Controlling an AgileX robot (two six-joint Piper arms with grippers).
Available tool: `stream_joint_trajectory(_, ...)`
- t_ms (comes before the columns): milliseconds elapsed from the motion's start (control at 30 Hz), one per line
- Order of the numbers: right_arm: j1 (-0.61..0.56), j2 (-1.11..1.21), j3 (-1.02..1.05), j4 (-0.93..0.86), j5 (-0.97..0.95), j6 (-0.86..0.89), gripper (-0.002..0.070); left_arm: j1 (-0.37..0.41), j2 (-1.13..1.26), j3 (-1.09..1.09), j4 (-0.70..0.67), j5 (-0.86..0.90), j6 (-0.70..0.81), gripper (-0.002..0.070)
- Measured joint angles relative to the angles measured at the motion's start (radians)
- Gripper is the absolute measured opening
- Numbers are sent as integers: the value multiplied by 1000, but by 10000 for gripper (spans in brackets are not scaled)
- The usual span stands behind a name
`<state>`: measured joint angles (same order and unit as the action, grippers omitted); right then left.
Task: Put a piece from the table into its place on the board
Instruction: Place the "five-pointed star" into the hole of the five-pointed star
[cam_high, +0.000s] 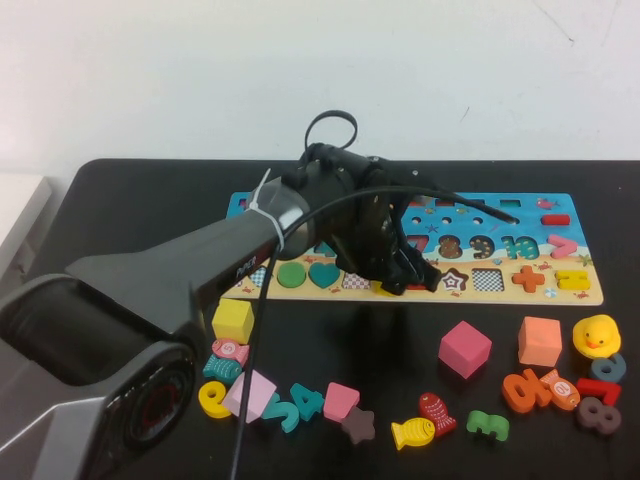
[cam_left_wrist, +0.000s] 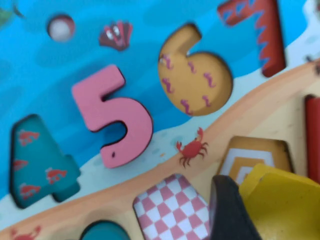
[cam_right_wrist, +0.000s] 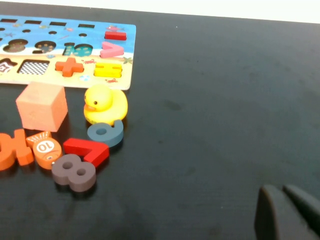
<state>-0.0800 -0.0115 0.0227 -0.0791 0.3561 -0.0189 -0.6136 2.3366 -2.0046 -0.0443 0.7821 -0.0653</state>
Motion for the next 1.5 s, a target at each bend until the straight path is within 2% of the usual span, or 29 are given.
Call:
stream_joint_trajectory(1400, 0, 0, 0, 0, 0, 0, 19, 0, 11, -12, 21, -47, -19, 312)
stream_joint_trajectory(1500, 0, 0, 0, 0, 0, 0, 19, 0, 11, -12, 10, -47, -11, 332)
